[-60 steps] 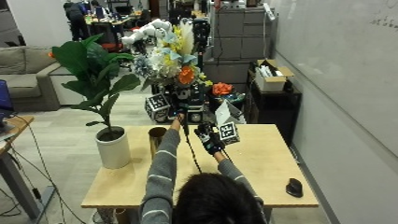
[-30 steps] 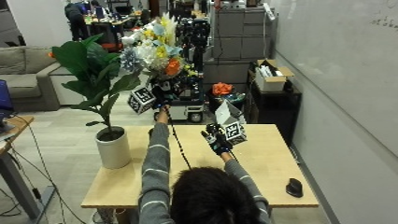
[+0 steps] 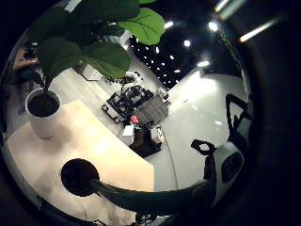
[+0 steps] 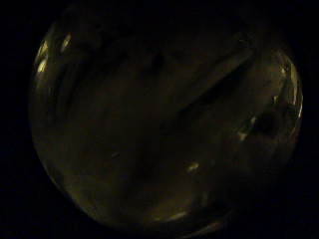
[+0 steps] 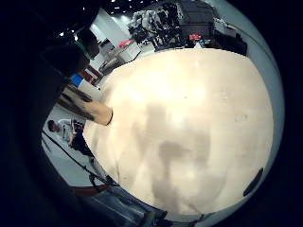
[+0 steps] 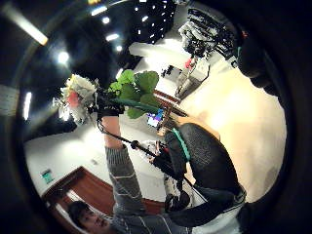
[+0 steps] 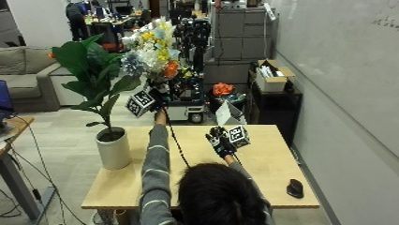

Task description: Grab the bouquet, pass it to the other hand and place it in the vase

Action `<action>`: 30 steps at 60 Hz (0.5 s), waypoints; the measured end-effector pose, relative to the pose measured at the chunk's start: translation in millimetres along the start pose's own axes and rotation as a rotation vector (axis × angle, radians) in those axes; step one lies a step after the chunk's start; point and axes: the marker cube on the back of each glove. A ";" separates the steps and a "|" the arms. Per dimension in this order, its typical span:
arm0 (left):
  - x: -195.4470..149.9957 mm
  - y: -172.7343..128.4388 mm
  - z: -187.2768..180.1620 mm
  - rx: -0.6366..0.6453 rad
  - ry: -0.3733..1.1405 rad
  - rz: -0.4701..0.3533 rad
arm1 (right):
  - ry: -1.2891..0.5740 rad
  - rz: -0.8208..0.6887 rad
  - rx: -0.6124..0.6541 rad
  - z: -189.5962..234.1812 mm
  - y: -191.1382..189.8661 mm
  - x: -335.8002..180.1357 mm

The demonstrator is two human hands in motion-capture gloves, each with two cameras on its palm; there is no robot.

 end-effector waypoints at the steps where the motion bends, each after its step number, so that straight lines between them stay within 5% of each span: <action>1: -8.4 -2.2 8.6 0.006 0.000 -0.009 | 0.006 0.016 0.003 -0.3 0.9 0.9; 6: -10.7 -0.7 7.3 0.003 -0.024 -0.011 | 0.013 0.133 -0.015 0.0 7.2 8.4; 30: -26.5 -1.8 8.1 -0.018 -0.047 -0.023 | 0.020 0.067 -0.011 0.3 8.8 17.8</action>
